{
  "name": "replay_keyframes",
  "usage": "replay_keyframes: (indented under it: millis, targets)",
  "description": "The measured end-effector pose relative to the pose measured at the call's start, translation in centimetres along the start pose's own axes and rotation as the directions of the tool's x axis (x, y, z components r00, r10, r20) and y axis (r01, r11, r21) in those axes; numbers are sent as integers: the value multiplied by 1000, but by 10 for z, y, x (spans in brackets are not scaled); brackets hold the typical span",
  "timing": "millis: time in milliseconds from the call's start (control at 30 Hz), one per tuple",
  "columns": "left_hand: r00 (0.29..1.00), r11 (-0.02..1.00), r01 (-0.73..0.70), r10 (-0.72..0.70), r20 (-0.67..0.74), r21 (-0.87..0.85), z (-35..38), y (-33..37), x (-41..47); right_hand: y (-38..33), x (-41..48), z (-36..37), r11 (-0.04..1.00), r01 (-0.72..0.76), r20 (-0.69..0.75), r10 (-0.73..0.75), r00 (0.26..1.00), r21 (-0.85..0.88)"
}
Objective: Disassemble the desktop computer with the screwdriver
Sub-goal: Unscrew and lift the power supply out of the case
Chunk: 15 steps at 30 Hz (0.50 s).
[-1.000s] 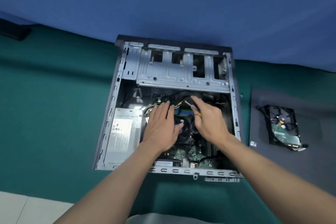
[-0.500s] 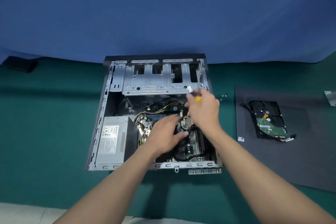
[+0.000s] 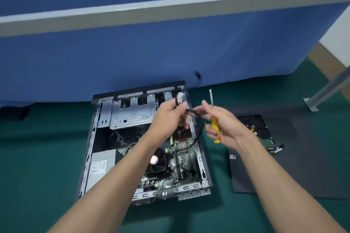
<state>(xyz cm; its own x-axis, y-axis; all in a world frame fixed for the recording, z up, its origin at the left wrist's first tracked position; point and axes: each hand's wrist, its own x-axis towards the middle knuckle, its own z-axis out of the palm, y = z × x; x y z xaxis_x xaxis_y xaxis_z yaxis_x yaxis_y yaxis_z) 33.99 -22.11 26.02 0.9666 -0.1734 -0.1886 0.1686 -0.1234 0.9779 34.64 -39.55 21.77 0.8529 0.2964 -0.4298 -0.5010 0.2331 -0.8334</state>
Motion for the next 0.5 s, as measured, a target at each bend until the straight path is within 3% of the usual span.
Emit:
replay_keyframes:
  millis: [67, 133, 233, 300, 400, 500]
  targets:
    - [999, 989, -26, 19, -48, -144, 8, 16, 13, 9, -5, -2, 997, 31, 90, -24, 996, -74]
    - [996, 960, -38, 14, -88, -278, 14, 30, 26, 14, -8, -2, 989, 84, 64, -77, 995, -121]
    - [995, 891, 10, -53, -82, -454, 21, 44, 39, 9, -8, -2, 974, 219, -81, -223, 971, -53]
    - [989, 867, 86, -133, -62, -490, 26, 47, 46, -3, -7, -4, 942, 323, -266, -335, 904, -87]
    - [975, 967, 178, -199, -102, -182, 43, 42, 53, -29, -9, -20, 878, 440, -512, -470, 719, -189]
    - [990, 969, 141, -137, -32, 201, 69, 27, 52, -52, -16, -54, 844, 494, -592, -511, 623, -208]
